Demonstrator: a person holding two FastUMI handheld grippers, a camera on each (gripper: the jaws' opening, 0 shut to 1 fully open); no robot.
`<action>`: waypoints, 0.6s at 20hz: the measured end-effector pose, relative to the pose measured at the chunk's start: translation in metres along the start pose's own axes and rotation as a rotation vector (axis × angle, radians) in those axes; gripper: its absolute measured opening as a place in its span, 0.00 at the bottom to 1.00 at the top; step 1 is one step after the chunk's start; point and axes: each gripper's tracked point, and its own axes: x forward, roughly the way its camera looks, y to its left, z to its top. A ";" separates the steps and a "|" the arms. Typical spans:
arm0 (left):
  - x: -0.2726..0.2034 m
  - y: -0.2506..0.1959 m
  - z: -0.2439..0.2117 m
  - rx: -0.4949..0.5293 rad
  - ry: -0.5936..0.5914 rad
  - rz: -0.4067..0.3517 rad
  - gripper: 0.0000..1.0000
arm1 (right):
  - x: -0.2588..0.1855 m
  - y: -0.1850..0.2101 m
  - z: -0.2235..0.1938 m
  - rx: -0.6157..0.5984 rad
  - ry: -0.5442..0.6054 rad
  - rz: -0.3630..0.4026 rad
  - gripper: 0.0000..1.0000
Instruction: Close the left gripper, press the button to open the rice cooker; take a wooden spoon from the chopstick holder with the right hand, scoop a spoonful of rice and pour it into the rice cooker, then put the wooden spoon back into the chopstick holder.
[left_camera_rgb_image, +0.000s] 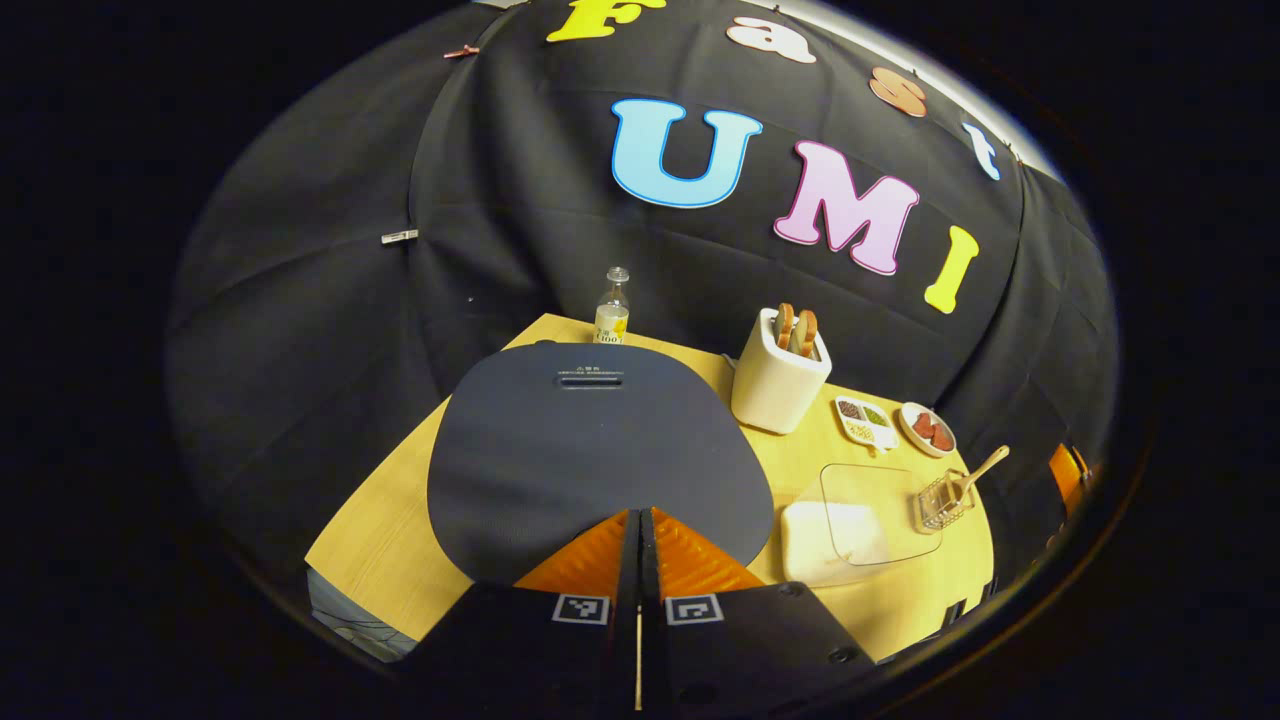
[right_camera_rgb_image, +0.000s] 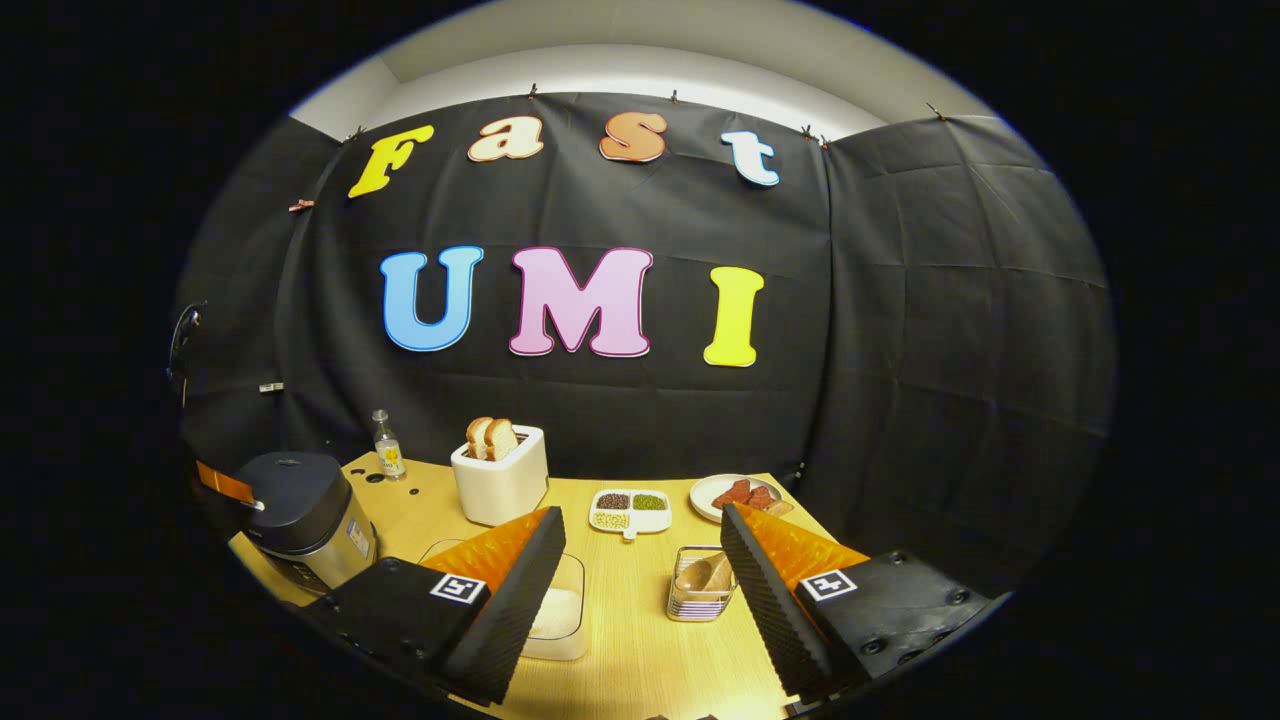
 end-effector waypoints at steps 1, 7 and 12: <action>0.001 -0.003 0.000 0.011 -0.004 0.005 0.06 | 0.001 0.001 -0.002 0.002 0.004 0.002 0.98; 0.001 -0.001 -0.006 0.040 0.009 0.032 0.07 | 0.006 0.013 -0.014 -0.018 0.042 0.034 0.98; -0.001 0.001 -0.004 -0.052 0.001 0.028 0.07 | 0.006 0.020 -0.015 -0.020 0.047 0.057 0.98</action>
